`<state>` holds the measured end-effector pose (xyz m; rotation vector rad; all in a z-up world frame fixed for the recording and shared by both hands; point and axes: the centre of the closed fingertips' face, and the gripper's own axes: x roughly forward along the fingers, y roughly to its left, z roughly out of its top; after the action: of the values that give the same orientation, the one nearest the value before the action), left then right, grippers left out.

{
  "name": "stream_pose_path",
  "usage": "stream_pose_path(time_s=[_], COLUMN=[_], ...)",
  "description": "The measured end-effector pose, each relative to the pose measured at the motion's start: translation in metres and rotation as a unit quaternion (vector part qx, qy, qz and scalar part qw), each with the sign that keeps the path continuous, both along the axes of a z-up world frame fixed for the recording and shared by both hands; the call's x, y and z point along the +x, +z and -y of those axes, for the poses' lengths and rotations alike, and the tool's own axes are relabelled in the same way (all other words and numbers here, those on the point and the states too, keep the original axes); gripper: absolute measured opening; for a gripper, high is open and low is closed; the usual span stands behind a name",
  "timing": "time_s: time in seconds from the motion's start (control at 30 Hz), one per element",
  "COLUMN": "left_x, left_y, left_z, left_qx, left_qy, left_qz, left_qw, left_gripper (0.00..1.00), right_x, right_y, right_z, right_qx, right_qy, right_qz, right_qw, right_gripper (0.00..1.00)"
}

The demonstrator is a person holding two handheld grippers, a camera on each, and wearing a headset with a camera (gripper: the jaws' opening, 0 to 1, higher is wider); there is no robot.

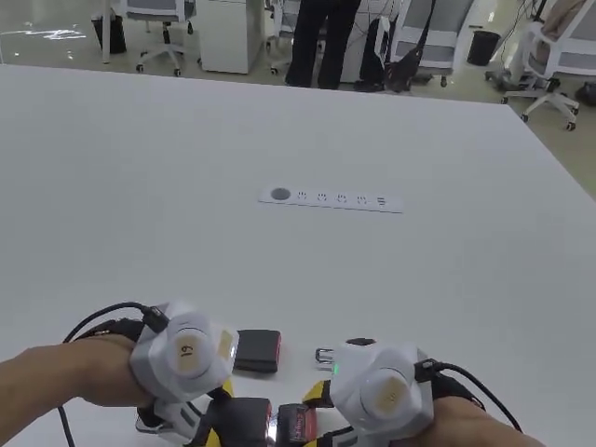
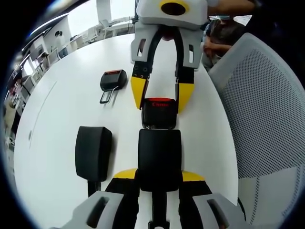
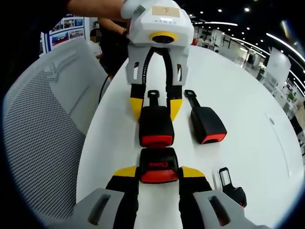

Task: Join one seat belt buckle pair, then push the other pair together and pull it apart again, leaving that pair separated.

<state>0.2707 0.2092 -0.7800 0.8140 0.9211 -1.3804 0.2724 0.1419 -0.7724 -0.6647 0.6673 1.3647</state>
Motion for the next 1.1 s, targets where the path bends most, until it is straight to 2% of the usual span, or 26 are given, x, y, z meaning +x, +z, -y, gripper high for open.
stream_pose_path(time_s=[0.13,0.27,0.53,0.97,1.1], left_x=[0.0001,0.0003,0.001,0.0014,0.0009], left_y=[0.0008,0.0011,0.0013,0.0,0.0002], left_z=[0.0003,-0.0002,-0.0015,-0.0035,-0.0046], left_qx=[0.009,0.001,-0.01,-0.001,-0.004], left_qy=[-0.008,-0.004,-0.003,-0.011,-0.011], left_qz=[0.004,0.003,0.004,0.009,0.009], left_qw=[0.9999,1.0,0.9999,0.9999,0.9999], left_gripper=[0.31,0.31,0.31,0.32,0.32], right_x=[-0.0004,0.0006,-0.0012,-0.0023,-0.0021], right_y=[0.0011,0.0,0.0035,0.0026,0.0028], right_z=[-0.0001,-0.0003,0.0042,0.0023,0.0023], right_qx=[-0.001,-0.003,0.021,0.012,0.014], right_qy=[-0.004,-0.001,0.008,0.004,0.008], right_qz=[0.0,-0.001,0.003,0.0,0.002], right_qw=[1.0,1.0,0.9997,0.9999,0.9999], right_gripper=[0.27,0.27,0.27,0.28,0.28])
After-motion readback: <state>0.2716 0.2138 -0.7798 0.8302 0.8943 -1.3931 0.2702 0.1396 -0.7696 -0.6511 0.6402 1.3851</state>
